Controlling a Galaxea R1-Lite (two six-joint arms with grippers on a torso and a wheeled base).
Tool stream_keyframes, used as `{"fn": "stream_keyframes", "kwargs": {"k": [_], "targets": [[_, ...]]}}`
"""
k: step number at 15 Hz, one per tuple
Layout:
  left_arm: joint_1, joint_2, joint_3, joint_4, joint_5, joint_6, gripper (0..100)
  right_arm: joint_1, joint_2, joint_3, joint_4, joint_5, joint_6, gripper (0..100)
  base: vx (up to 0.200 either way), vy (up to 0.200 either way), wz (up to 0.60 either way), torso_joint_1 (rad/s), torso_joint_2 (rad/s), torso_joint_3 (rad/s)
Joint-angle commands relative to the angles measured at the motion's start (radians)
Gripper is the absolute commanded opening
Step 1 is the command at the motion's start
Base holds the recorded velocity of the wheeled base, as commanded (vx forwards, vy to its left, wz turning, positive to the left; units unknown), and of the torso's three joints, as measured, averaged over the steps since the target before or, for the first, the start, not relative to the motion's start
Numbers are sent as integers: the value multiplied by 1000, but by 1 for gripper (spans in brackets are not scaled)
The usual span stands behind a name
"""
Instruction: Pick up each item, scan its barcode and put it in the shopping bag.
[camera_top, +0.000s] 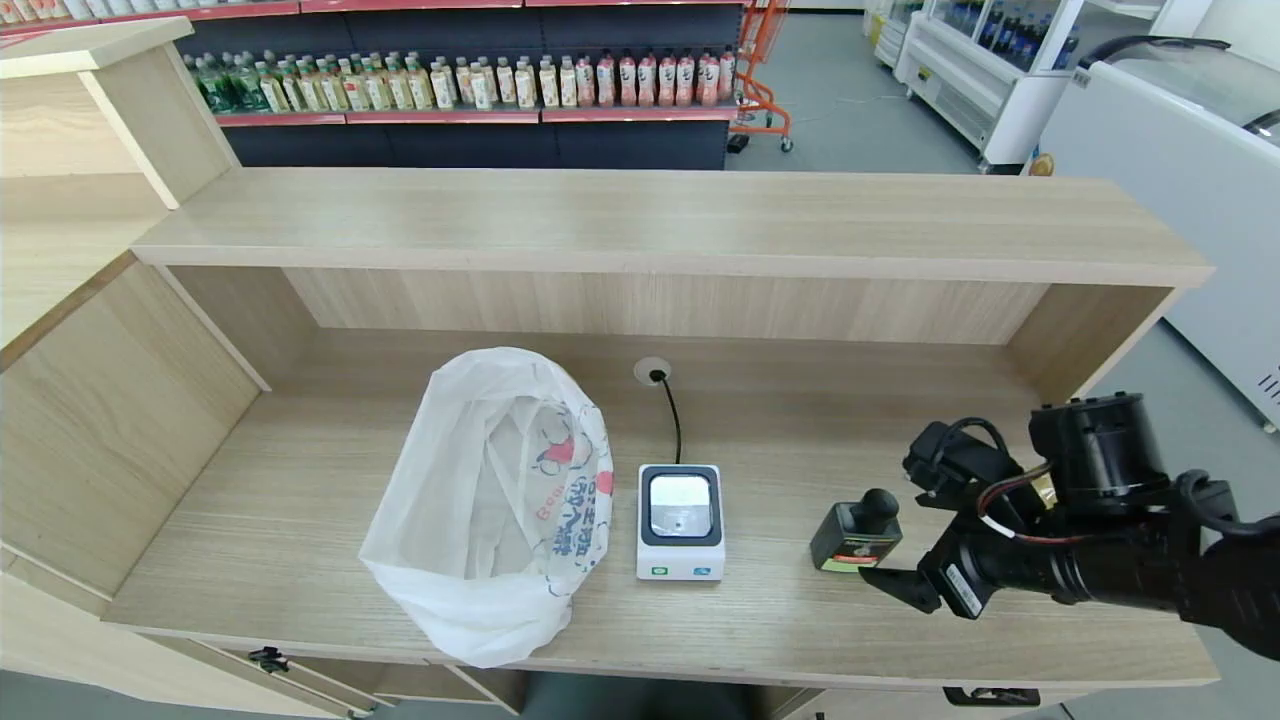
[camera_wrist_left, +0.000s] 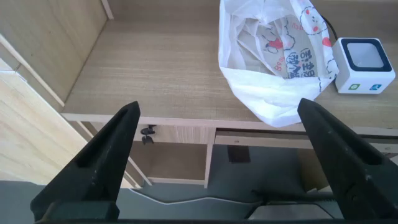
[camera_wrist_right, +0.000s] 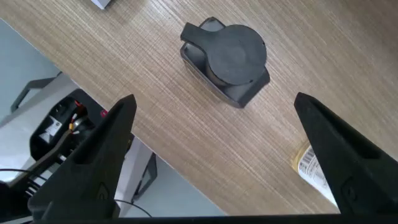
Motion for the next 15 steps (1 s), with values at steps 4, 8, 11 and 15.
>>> {"fn": "stream_keyframes", "kwargs": {"k": [4,8,11,15], "targets": [[0,0,0,-1,0,0,100,23,173,-22,-122,5,-48,100,0,0,0,0,0,0],[0,0,0,-1,0,0,100,36,264,-45,-229,60,-50,100,0,0,0,0,0,0],[0,0,0,-1,0,0,100,35,281,-77,-229,119,-50,100,0,0,0,0,0,0],[0,0,0,-1,0,0,100,35,299,-90,-229,120,-51,0,0,0,0,0,0,0]]}}
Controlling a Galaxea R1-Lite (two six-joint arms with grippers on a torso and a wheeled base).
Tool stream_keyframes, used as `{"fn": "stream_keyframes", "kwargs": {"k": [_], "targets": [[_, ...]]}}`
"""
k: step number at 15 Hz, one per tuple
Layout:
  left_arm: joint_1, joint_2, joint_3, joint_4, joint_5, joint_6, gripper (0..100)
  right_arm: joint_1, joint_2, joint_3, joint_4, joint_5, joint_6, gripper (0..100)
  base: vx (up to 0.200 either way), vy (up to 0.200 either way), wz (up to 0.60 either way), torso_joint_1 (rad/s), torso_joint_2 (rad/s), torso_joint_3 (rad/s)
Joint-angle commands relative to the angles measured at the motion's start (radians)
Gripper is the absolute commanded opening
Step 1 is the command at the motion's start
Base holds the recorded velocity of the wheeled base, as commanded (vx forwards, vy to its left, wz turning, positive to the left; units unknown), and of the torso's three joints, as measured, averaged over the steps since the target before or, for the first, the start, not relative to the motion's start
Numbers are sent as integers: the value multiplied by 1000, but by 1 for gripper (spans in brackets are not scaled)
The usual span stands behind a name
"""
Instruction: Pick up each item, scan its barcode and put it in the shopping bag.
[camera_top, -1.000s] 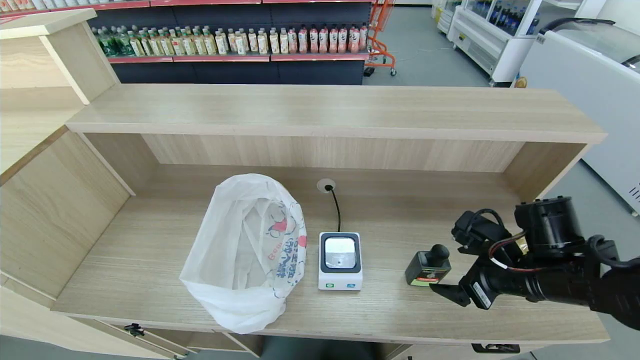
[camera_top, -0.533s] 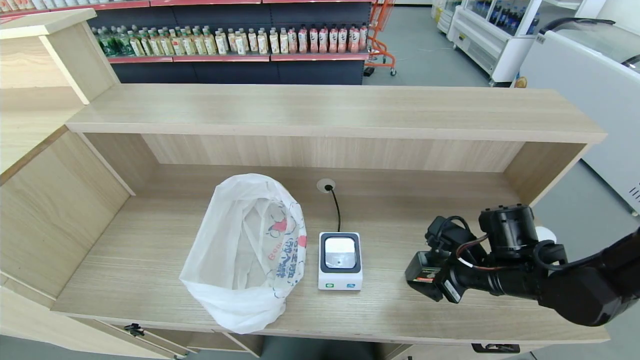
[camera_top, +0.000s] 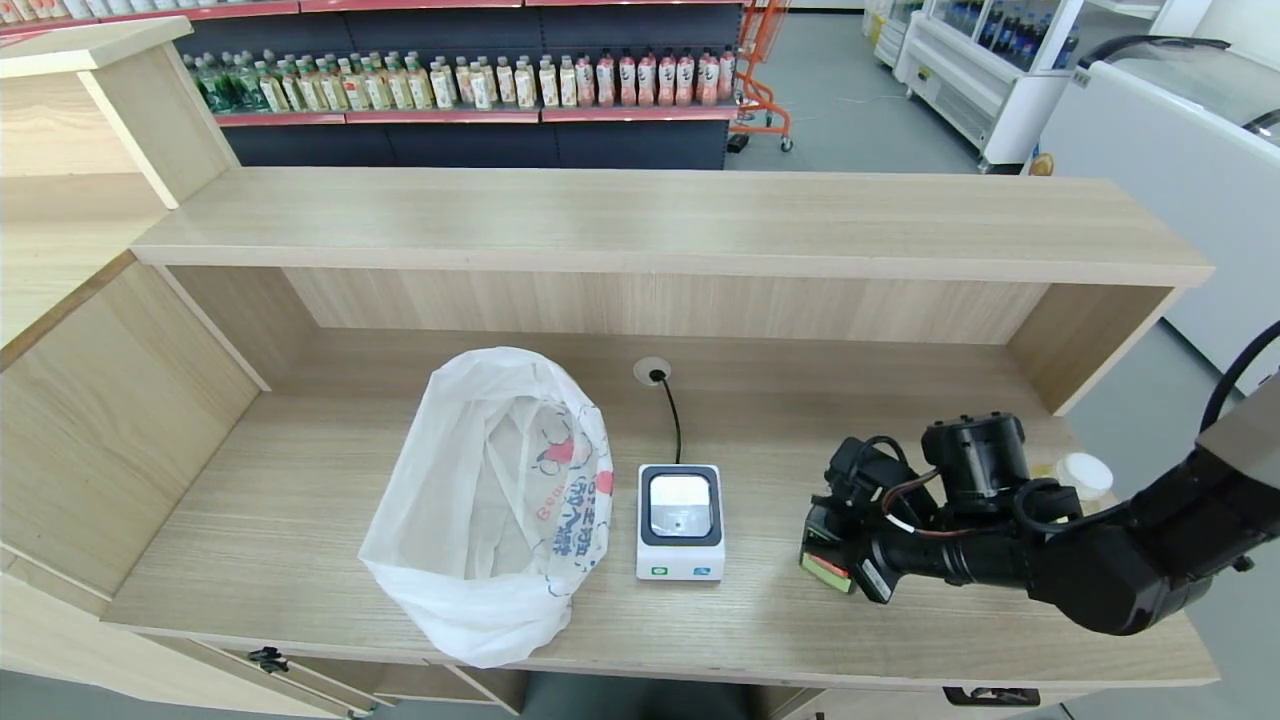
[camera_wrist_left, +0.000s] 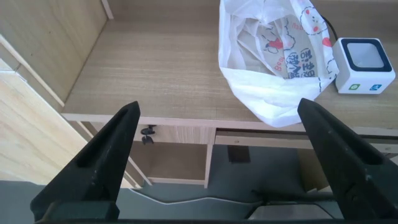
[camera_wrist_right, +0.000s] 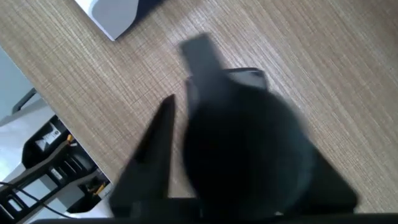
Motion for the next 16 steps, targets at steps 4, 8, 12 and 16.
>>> {"fn": "stream_keyframes", "kwargs": {"k": [4,8,12,16], "targets": [[0,0,0,0,1,0,100,-4,-27,-5,-2,3,4,0,0,0,0,0,0,0],[0,0,0,0,0,0,100,-50,-179,5,8,-2,30,0,0,0,0,0,0,0],[0,0,0,0,1,0,100,-87,-492,147,5,-3,11,0,0,0,0,0,0,0],[0,0,0,0,0,0,100,-82,-549,201,-112,135,-437,0,0,0,0,0,0,0]]}}
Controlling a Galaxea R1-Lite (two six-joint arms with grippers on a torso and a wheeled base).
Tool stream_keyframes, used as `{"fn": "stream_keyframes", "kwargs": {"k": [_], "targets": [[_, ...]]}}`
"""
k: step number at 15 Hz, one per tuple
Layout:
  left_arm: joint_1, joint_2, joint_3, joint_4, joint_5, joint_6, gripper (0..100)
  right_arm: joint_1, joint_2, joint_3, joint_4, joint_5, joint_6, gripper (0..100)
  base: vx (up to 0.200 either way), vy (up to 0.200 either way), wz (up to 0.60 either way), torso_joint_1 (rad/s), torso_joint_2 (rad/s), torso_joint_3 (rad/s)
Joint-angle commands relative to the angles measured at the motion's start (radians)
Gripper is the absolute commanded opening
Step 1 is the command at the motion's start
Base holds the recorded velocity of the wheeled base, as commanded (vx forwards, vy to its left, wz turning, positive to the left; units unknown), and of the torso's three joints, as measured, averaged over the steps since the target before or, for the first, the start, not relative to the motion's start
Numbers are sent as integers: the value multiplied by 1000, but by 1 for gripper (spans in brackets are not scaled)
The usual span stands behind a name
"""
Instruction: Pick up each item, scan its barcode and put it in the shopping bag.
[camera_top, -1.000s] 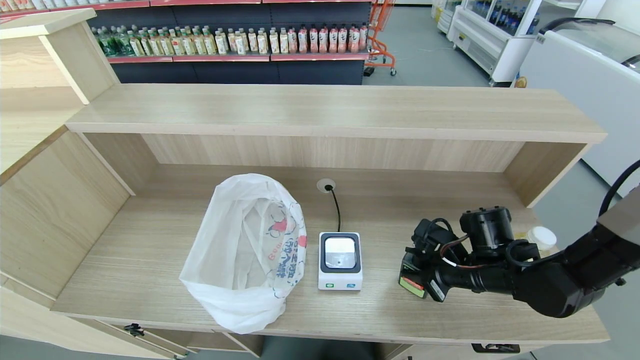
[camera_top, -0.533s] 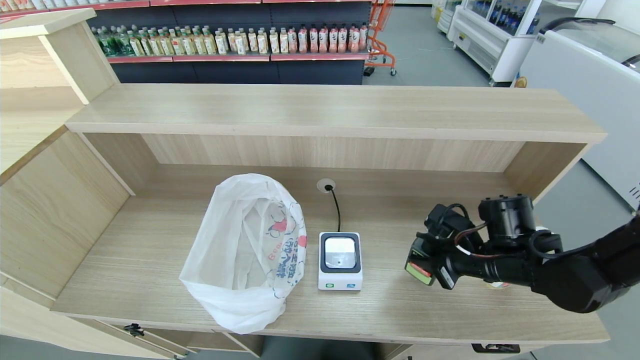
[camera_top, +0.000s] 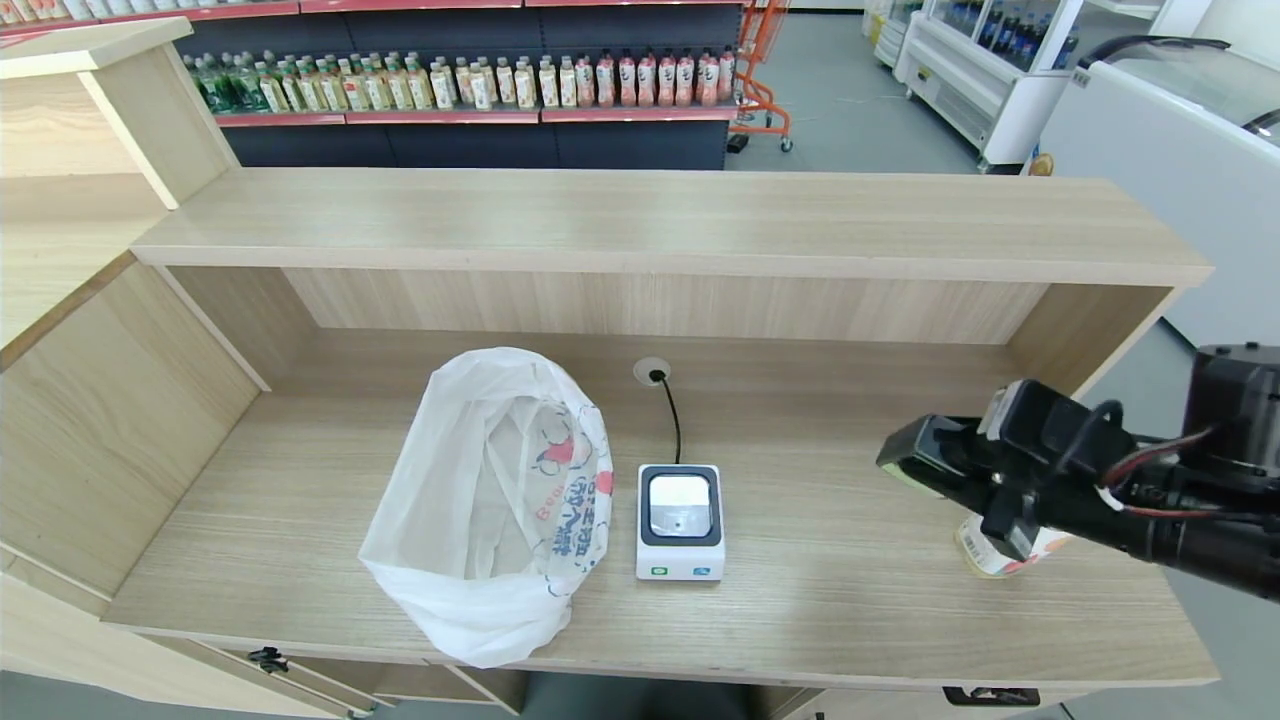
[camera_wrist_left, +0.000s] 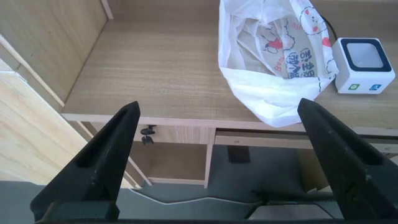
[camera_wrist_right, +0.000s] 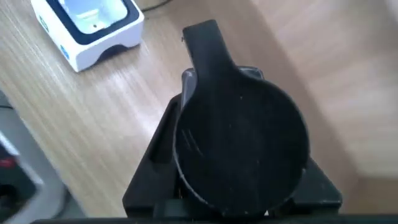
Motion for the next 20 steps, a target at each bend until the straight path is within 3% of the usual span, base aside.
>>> {"fn": "stream_keyframes", "kwargs": {"k": [1,2,4,6,9,11,12,14,20], "targets": [[0,0,0,0,0,0,100,-6,-57,31,-35,161,-172,0,0,0,0,0,0,0],[0,0,0,0,0,0,100,-14,-26,36,-20,329,-350,0,0,0,0,0,0,0],[0,0,0,0,0,0,100,-13,29,34,16,490,-726,0,0,0,0,0,0,0],[0,0,0,0,0,0,100,18,75,34,105,515,-1035,0,0,0,0,0,0,0],[0,0,0,0,0,0,100,126,169,22,164,530,-1353,0,0,0,0,0,0,0],[0,0,0,0,0,0,100,196,213,2,158,539,-1439,0,0,0,0,0,0,0],[0,0,0,0,2,0,100,276,252,-36,120,533,-1489,0,0,0,0,0,0,0],[0,0,0,0,0,0,100,356,318,-72,40,533,-1489,0,0,0,0,0,0,0],[0,0,0,0,0,0,100,379,405,-101,-76,536,-1488,0,0,0,0,0,0,0]]}}
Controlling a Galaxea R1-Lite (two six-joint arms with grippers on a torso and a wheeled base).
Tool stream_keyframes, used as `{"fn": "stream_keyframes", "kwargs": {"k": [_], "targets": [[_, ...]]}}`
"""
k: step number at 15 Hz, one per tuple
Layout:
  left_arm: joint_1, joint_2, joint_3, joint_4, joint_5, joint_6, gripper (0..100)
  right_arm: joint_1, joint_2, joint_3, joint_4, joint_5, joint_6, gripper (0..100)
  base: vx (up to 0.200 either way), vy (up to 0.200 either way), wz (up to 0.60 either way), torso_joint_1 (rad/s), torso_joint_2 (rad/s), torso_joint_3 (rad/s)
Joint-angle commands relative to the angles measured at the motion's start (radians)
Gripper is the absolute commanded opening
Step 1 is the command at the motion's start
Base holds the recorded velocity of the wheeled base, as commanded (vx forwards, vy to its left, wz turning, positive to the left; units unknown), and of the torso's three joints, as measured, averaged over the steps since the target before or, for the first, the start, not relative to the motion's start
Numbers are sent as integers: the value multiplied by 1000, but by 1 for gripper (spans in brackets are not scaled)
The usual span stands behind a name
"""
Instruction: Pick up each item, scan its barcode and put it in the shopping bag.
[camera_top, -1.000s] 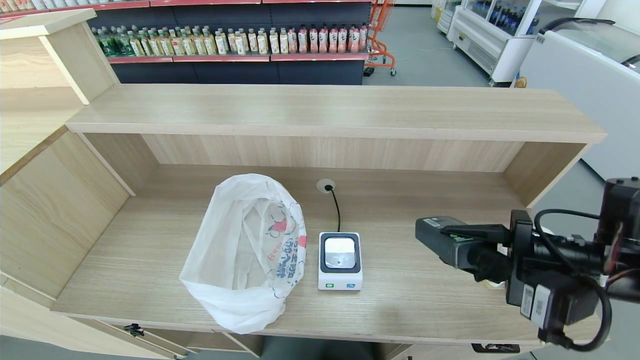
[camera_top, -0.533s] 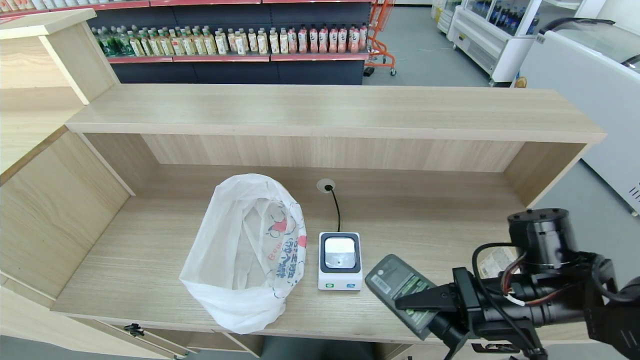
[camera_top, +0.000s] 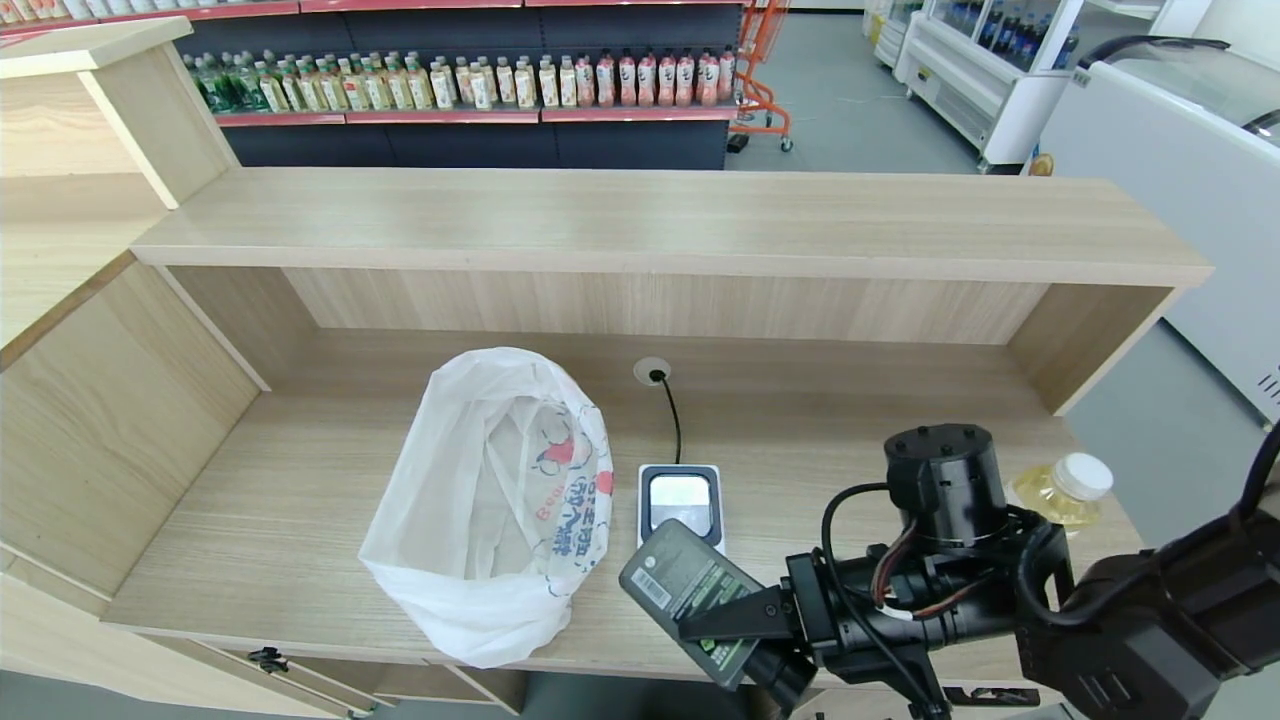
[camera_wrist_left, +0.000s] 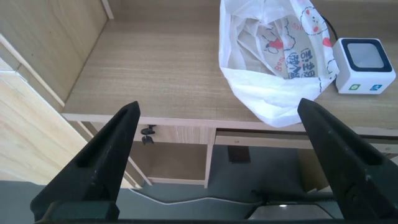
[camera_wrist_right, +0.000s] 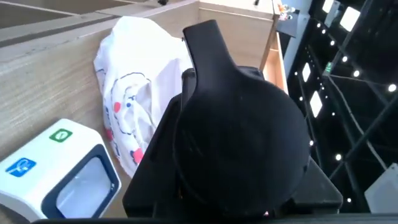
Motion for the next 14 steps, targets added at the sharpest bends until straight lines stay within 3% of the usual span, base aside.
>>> {"fn": "stream_keyframes", "kwargs": {"k": [1,7,14], "targets": [[0,0,0,-1,0,0,100,6,35,-6,-6,1,-1,0,0,0,0,0,0,0],[0,0,0,-1,0,0,100,46,64,-6,-233,6,3,0,0,0,0,0,0,0],[0,0,0,-1,0,0,100,48,127,-39,-247,32,-4,0,0,0,0,0,0,0]]}}
